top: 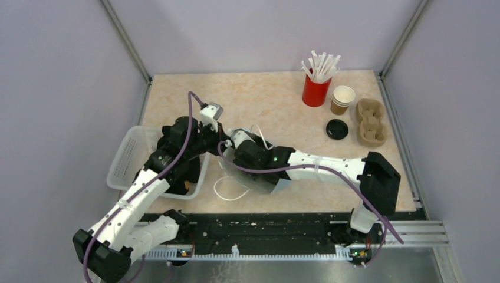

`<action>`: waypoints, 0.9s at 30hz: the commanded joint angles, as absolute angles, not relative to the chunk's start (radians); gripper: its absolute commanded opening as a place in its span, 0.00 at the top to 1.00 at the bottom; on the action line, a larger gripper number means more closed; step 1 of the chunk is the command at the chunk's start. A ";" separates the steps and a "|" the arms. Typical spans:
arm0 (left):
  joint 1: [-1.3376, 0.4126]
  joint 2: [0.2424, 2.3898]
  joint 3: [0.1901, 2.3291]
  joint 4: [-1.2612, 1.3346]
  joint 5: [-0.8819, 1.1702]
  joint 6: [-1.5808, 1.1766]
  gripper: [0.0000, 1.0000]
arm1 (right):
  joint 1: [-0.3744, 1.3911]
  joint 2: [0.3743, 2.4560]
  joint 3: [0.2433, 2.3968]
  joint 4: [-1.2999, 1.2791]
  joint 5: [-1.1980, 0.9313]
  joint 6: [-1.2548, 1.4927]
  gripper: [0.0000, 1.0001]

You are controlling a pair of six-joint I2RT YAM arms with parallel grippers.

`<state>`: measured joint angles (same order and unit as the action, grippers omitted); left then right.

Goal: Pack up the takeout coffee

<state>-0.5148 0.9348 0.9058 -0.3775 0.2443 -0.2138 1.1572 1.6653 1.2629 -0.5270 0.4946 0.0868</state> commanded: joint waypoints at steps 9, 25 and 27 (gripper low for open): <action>-0.540 0.933 0.937 -0.347 0.292 -0.243 1.00 | 1.159 1.658 1.438 -0.645 0.421 0.186 0.42; -0.581 0.947 0.926 -0.327 0.242 -0.260 1.00 | 1.187 1.848 1.857 -1.079 0.472 0.391 0.46; -0.581 0.945 0.923 -0.325 0.236 -0.264 1.00 | 1.201 1.851 1.864 -1.060 0.469 0.395 0.46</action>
